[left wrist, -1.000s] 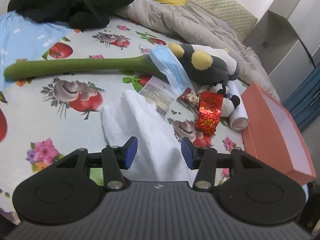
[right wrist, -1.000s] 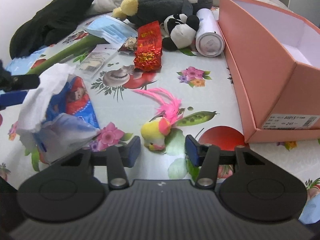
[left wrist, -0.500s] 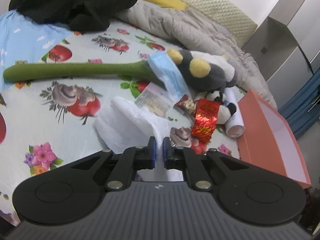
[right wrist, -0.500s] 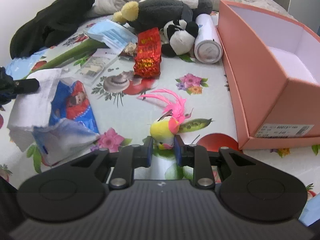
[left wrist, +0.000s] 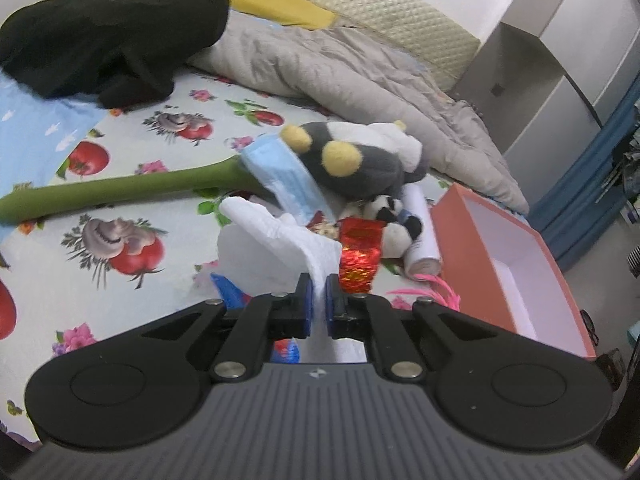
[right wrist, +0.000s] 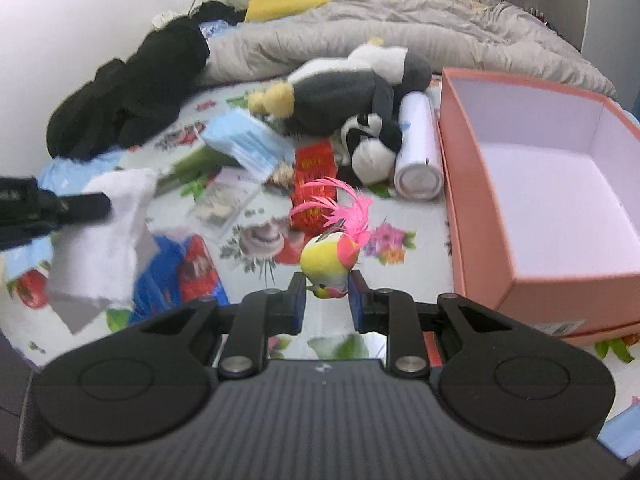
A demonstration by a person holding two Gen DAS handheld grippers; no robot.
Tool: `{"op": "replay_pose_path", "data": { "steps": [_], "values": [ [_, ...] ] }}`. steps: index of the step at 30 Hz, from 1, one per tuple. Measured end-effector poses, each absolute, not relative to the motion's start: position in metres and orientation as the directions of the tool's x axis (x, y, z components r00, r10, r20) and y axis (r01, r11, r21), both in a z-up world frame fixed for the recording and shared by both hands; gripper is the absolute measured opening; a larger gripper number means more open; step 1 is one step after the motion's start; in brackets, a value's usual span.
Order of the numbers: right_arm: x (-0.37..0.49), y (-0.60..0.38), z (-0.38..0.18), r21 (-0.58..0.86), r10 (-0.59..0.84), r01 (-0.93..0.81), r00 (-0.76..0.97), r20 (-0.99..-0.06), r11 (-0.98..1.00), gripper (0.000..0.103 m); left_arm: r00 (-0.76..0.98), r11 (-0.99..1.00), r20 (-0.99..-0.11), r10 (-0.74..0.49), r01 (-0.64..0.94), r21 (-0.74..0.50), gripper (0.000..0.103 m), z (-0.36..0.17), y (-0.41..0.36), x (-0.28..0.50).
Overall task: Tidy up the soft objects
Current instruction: 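Carry the tissue with the left tool while the right tool carries the bird over the pink box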
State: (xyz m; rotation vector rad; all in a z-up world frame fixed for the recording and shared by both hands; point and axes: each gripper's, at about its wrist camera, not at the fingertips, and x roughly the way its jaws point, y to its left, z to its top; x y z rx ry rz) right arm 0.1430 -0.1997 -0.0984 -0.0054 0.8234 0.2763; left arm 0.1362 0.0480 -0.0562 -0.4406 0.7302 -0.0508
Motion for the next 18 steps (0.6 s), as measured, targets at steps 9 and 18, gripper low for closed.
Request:
{"op": "replay_pose_path", "data": {
  "steps": [9,18],
  "values": [
    [0.15,-0.219,-0.041,0.138,0.28,-0.254,0.694,-0.663,0.957,0.026,0.766,0.915,-0.594,-0.245,-0.019,-0.402,0.008,-0.007,0.011,0.155],
    [0.16,-0.255,0.021,0.138,0.29,-0.26,0.764,-0.577,0.956,0.026,0.795,0.908,-0.52,-0.314,0.09,-0.41,0.008,0.047,-0.05,0.181]
  ]
}}
